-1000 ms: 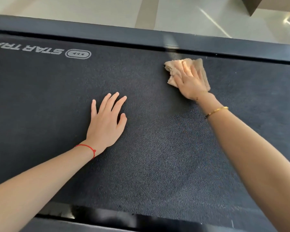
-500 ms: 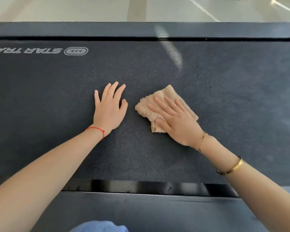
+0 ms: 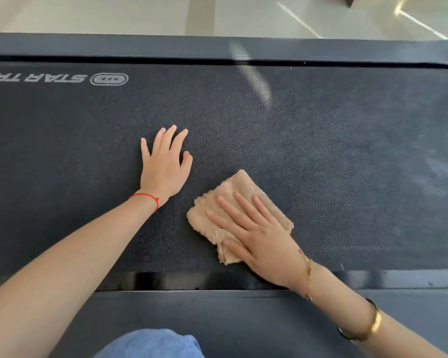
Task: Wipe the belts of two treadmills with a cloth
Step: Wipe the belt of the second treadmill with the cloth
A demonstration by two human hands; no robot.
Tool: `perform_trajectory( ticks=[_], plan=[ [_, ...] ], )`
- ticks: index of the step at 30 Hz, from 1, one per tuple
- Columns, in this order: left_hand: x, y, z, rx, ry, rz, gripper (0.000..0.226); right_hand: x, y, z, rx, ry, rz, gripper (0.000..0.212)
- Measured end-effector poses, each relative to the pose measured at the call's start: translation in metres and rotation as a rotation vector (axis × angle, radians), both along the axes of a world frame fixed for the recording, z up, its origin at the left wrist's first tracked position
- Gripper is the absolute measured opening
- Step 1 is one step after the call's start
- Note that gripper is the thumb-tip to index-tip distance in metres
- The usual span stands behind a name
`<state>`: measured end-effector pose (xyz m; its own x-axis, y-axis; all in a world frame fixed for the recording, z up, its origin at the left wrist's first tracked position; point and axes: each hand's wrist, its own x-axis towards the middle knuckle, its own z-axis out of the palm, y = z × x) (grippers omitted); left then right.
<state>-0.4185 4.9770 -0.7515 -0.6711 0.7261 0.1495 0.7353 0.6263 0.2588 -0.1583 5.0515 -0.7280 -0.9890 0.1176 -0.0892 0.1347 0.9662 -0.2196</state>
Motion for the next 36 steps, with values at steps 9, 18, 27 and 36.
perform_trajectory(
  ticks=[9, 18, 27, 36],
  plan=[
    [0.000, -0.001, 0.000, -0.026, 0.000, -0.002, 0.054, -0.020, 0.082, 0.004, 0.042, -0.042, -0.374, 0.053],
    [-0.003, 0.001, -0.005, -0.003, 0.006, -0.011, 0.053, 0.003, -0.014, -0.001, 0.034, -0.022, 0.007, 0.052],
    [-0.001, -0.001, -0.004, -0.047, 0.014, -0.010, 0.055, -0.013, 0.080, -0.005, 0.072, -0.016, -0.468, 0.052],
    [0.000, -0.001, -0.002, -0.052, 0.026, -0.005, 0.055, -0.027, 0.043, 0.000, 0.026, -0.029, -0.345, 0.053]
  ],
)
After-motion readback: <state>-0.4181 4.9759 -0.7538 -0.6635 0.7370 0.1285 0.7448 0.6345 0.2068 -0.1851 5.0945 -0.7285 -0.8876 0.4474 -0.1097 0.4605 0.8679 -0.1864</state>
